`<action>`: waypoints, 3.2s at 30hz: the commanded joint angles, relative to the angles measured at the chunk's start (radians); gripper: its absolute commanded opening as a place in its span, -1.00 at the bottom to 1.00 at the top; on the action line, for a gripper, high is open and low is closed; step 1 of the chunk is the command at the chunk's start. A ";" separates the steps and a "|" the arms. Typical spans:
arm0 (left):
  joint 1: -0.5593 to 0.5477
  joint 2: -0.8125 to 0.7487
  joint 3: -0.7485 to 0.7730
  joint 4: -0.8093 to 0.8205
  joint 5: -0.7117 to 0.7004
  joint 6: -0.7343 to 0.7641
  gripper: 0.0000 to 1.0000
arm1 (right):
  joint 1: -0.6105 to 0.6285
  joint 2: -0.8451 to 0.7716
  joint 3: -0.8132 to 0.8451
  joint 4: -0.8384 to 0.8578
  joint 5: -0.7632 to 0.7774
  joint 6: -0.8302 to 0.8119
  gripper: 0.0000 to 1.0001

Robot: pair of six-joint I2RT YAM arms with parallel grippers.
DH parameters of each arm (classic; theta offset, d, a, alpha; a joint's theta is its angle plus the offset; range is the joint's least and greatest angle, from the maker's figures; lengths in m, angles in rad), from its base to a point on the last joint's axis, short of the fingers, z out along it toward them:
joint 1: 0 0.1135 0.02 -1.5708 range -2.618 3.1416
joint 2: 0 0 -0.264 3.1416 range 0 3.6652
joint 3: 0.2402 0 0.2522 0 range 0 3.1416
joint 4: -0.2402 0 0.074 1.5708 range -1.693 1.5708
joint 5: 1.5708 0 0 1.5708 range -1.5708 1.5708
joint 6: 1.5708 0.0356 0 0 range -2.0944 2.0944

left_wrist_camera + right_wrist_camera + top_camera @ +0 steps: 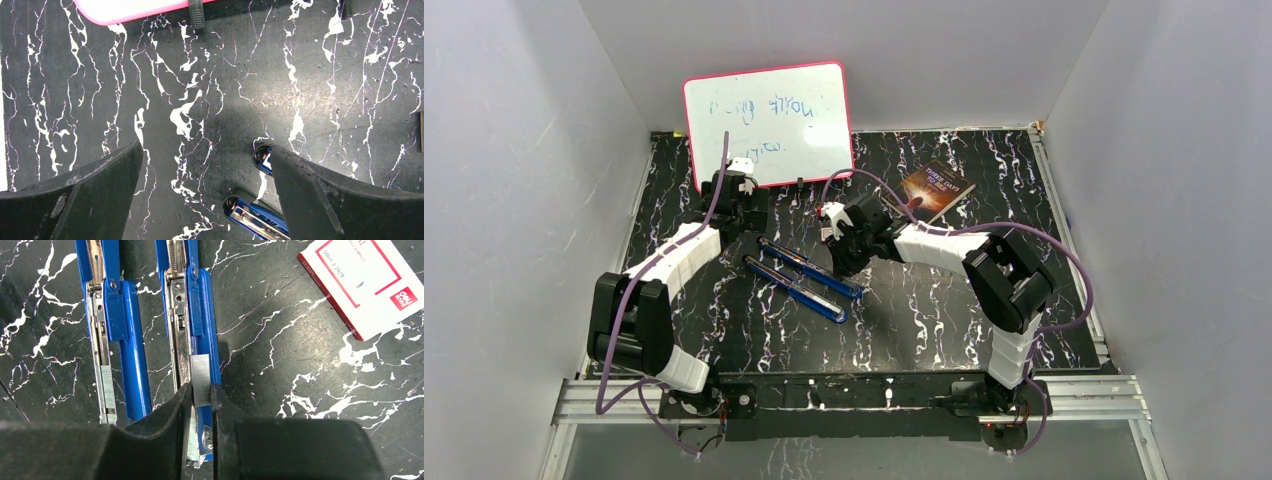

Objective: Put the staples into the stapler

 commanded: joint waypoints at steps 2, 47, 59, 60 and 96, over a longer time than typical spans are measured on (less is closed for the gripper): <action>0.005 -0.053 -0.007 0.013 0.006 -0.003 0.97 | -0.002 -0.023 0.036 0.000 0.006 0.005 -0.53; 0.006 -0.047 -0.005 0.013 0.009 -0.003 0.96 | -0.155 -0.140 -0.168 0.159 0.288 0.037 -0.53; 0.005 -0.050 -0.007 0.013 0.011 -0.004 0.96 | -0.127 -0.089 -0.154 0.214 0.262 0.023 -0.31; 0.006 -0.050 -0.007 0.013 0.011 -0.003 0.96 | -0.127 -0.087 -0.153 0.214 0.260 0.022 -0.29; 0.004 -0.053 -0.007 0.012 0.014 -0.004 0.97 | -0.180 -0.016 -0.156 0.212 0.172 -0.070 -0.49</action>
